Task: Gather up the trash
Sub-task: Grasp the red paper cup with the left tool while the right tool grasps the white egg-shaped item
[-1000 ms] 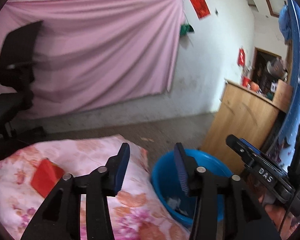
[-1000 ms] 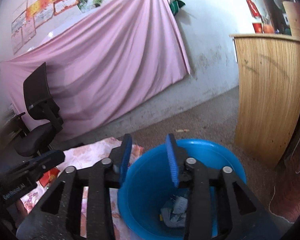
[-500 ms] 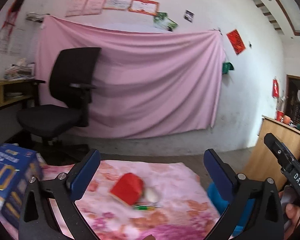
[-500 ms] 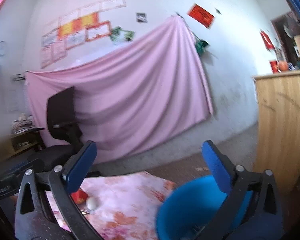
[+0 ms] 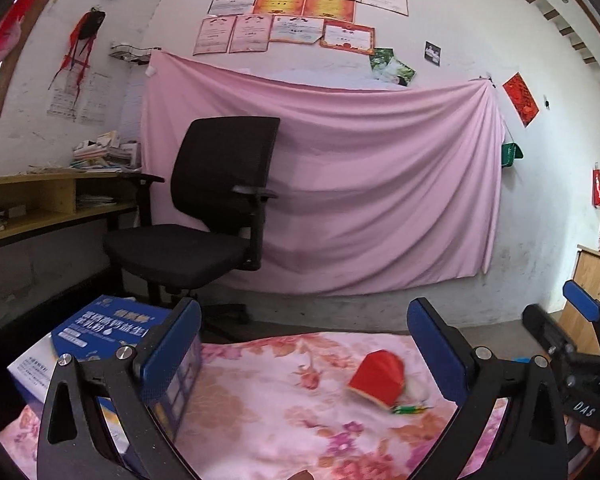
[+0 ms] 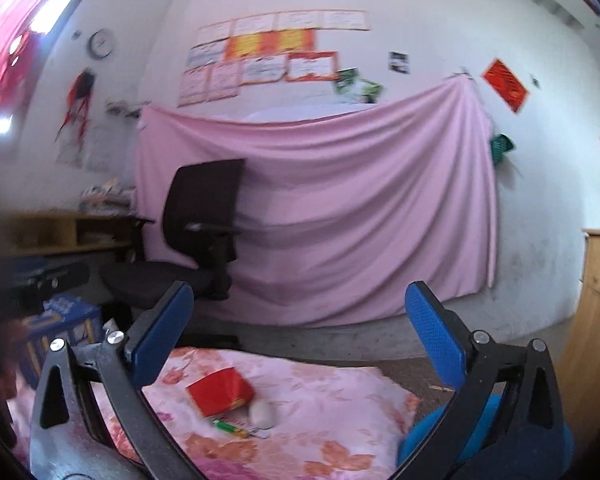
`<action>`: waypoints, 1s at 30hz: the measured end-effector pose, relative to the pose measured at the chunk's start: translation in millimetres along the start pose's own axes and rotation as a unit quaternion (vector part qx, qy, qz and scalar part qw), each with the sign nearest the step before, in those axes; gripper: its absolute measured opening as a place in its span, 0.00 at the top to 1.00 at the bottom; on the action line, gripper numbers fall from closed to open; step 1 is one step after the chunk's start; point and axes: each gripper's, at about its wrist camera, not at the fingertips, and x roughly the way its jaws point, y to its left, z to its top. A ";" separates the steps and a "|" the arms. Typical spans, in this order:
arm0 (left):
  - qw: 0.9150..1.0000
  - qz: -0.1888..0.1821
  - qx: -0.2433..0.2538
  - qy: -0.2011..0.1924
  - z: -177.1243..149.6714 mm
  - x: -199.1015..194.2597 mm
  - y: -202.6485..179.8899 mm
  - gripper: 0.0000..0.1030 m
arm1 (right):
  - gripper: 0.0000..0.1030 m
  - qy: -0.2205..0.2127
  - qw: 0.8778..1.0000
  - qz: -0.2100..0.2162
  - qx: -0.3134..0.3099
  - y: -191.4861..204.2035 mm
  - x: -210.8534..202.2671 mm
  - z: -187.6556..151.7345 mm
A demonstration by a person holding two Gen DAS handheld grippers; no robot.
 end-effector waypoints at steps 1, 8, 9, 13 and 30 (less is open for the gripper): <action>1.000 0.002 0.001 0.000 -2.5 0.1 1.8 0.02 | 0.00 0.009 1.000 0.009 -0.010 7.5 3.9 -2.9; 1.000 -0.001 0.006 0.024 -16.8 13.8 2.0 0.02 | 0.00 0.059 0.997 0.023 -0.038 26.3 23.3 -21.2; 0.999 -0.005 0.001 0.033 -19.4 17.5 2.6 0.02 | 0.00 0.069 0.997 0.021 -0.037 25.6 26.8 -23.0; 0.996 -0.012 -0.010 0.086 -26.5 39.8 3.1 0.02 | 0.00 0.117 0.993 0.014 -0.012 13.1 42.9 -33.5; 0.949 -0.103 -0.052 0.293 -66.8 142.4 -4.7 0.45 | 0.22 0.360 0.930 0.061 0.045 -11.9 137.1 -90.3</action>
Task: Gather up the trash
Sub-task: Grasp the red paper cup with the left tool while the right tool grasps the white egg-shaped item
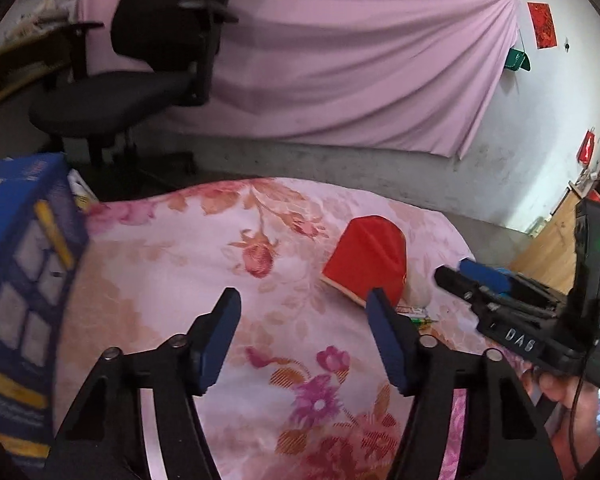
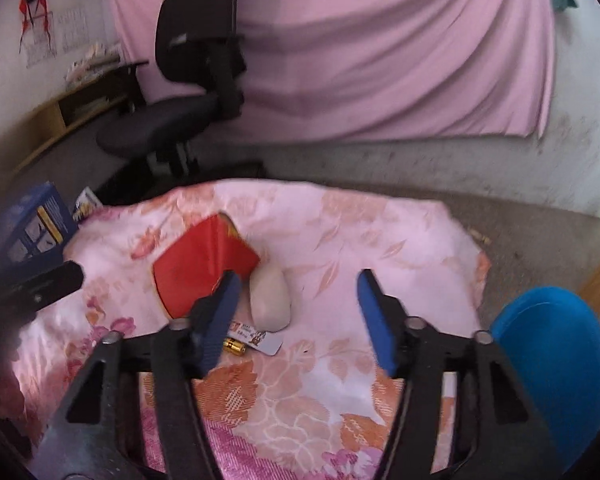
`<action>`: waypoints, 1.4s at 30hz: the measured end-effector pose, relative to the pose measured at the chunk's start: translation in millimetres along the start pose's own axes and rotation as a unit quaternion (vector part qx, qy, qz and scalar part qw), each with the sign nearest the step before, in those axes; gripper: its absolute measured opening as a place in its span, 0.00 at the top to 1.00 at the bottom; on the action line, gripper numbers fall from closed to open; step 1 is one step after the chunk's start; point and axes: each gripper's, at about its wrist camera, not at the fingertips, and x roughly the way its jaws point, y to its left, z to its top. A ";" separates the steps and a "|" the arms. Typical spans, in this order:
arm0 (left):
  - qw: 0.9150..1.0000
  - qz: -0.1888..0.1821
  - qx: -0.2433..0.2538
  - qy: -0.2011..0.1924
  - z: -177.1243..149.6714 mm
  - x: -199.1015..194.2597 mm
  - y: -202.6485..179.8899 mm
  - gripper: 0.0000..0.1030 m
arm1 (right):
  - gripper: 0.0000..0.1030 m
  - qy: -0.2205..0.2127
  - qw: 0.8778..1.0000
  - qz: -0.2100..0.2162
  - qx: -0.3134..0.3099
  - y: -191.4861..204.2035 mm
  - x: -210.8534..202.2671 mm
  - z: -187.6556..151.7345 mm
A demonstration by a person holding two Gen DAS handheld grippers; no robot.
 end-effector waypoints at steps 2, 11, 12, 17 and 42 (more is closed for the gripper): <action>1.000 -0.012 -0.005 0.006 5.0 9.6 0.5 0.46 | 0.27 0.016 1.000 0.010 -0.003 1.8 8.0 0.2; 0.998 -0.052 0.008 0.047 20.1 43.6 -3.7 0.50 | 0.31 0.078 0.995 0.053 -0.013 8.1 35.9 0.9; 0.997 -0.055 0.008 0.053 20.6 47.4 -5.6 0.50 | 0.31 0.084 0.995 0.053 -0.013 7.8 38.5 0.7; 0.994 -0.076 0.005 0.082 22.0 62.3 -7.2 0.50 | 0.45 0.100 0.993 0.060 0.004 0.5 44.1 -0.1; 0.989 -0.113 0.028 0.093 23.9 65.9 -14.4 0.76 | 0.45 0.082 0.993 0.051 0.073 -37.4 30.9 -0.8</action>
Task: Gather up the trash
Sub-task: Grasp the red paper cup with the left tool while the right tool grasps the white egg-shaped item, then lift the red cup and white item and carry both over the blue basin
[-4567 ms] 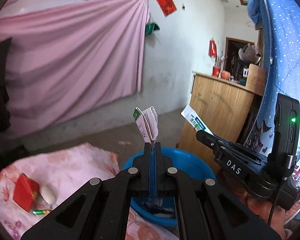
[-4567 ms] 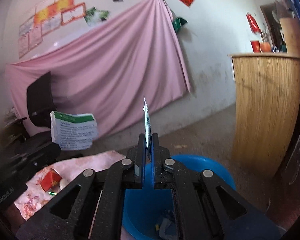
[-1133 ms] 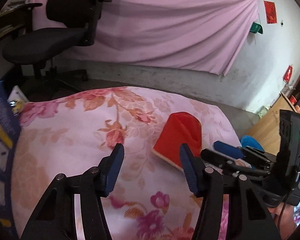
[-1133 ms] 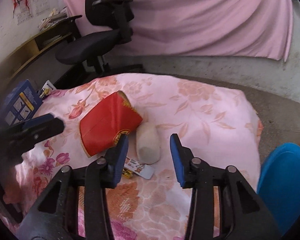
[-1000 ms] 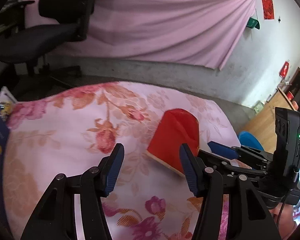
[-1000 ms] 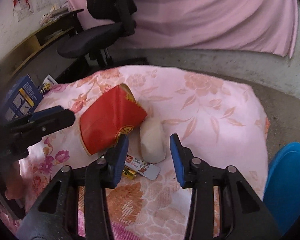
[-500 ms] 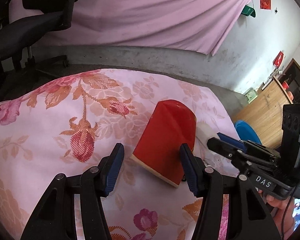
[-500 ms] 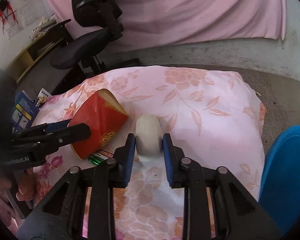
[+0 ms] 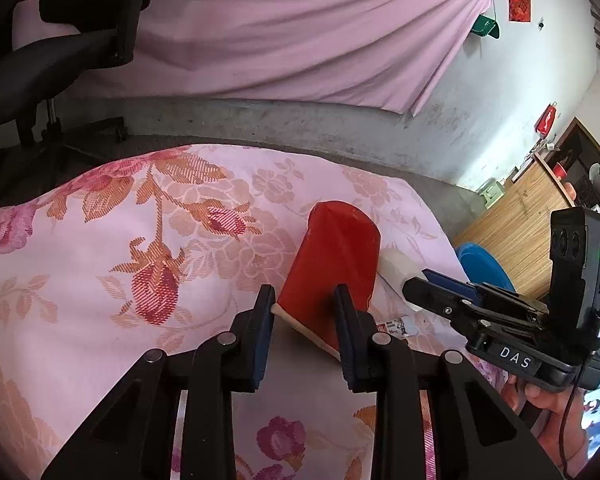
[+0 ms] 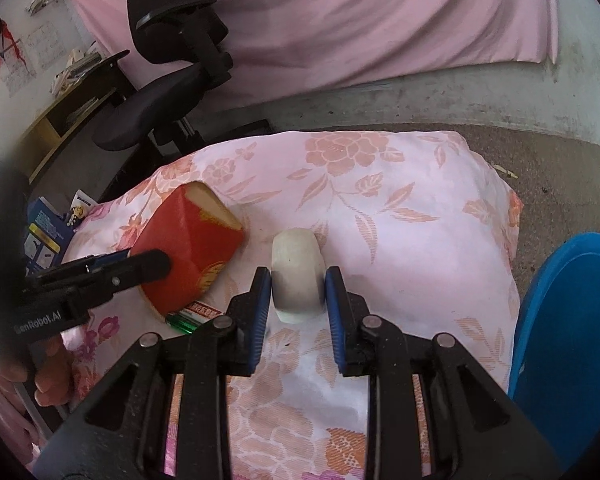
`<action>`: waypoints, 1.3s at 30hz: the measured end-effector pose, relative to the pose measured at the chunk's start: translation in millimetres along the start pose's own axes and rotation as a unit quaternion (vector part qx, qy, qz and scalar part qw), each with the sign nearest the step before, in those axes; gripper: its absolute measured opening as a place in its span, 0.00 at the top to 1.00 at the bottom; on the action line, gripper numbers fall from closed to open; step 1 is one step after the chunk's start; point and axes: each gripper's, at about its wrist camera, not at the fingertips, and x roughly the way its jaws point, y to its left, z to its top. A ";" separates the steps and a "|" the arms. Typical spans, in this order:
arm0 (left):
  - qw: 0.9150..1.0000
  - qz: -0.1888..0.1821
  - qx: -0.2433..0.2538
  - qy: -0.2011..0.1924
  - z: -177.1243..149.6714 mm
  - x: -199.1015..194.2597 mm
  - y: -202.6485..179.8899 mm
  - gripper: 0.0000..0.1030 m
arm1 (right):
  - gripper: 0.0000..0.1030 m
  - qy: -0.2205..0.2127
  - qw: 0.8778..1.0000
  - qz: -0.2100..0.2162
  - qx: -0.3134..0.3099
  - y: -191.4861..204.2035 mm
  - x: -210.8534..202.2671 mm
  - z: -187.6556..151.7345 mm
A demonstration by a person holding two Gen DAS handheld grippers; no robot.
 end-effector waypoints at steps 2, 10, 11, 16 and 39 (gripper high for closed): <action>1.000 -0.003 0.005 -0.007 -1.0 -3.6 -1.7 0.81 | 0.45 0.001 1.000 0.000 -0.005 1.6 -0.2 -0.9; 0.999 0.020 0.029 -0.037 -8.8 -19.0 -15.3 0.90 | 0.45 -0.015 1.000 0.002 -0.024 10.4 -6.3 -3.5; 0.998 0.024 0.031 -0.042 -12.0 -21.6 -17.3 0.91 | 0.45 -0.017 1.000 0.001 -0.026 11.1 -7.3 -4.2; 0.994 0.040 0.035 -0.094 -27.0 -45.7 -23.9 0.93 | 0.45 -0.060 0.997 0.001 -0.052 25.0 -24.7 -9.1; 0.919 0.040 0.177 -0.351 -34.3 -150.8 -178.3 0.93 | 0.45 -0.442 0.893 -0.055 -0.062 37.4 -199.3 -54.3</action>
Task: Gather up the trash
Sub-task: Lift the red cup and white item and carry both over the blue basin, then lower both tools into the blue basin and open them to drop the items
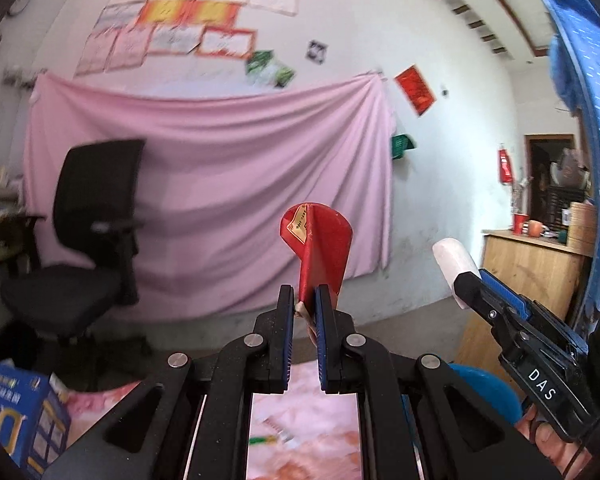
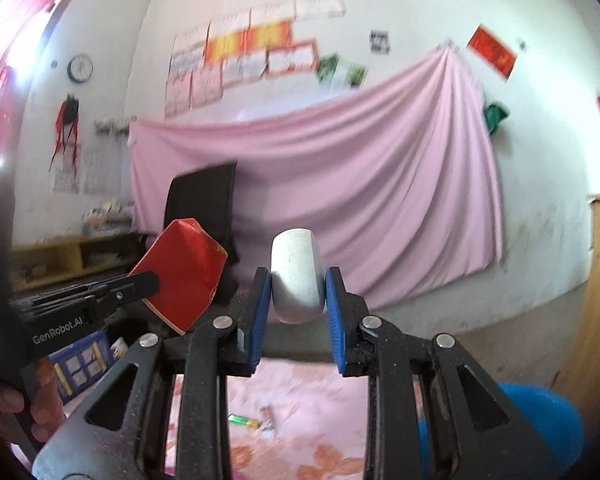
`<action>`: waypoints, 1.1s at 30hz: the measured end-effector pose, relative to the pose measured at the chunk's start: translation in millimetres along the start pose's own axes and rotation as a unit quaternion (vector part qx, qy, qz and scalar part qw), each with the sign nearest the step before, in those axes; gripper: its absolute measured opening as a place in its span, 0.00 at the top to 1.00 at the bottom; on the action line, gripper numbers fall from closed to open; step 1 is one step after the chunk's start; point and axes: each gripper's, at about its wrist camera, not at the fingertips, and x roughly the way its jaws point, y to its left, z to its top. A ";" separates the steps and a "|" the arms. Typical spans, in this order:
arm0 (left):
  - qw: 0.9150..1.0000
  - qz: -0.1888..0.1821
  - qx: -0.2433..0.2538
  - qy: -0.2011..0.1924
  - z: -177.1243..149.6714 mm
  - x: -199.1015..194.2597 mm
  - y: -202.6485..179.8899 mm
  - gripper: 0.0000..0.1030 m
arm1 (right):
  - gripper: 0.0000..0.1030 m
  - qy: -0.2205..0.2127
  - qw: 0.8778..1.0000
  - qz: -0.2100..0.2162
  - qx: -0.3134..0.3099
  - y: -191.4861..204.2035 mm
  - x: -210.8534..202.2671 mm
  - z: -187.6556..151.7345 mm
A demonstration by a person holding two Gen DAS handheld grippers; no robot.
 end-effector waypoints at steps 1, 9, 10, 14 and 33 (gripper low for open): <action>1.000 -0.007 0.005 -0.004 1.3 0.7 -7.8 0.93 | 0.45 -0.009 1.000 -0.007 0.000 -2.8 -3.8 2.3; 0.997 -0.066 0.038 -0.019 1.4 10.6 -75.7 0.92 | 0.45 -0.057 0.995 -0.086 -0.001 -46.6 -52.8 11.0; 0.996 -0.072 0.041 -0.017 0.2 12.9 -84.3 0.92 | 0.45 -0.059 0.994 -0.095 -0.001 -52.2 -59.1 11.6; 0.995 -0.093 0.045 0.000 -5.1 27.0 -107.8 0.92 | 0.45 -0.054 0.990 -0.129 0.006 -71.2 -72.9 14.7; 0.964 -0.143 0.020 0.222 -46.6 120.7 -151.3 0.91 | 0.45 0.163 0.963 -0.172 0.132 -159.6 -50.7 -34.9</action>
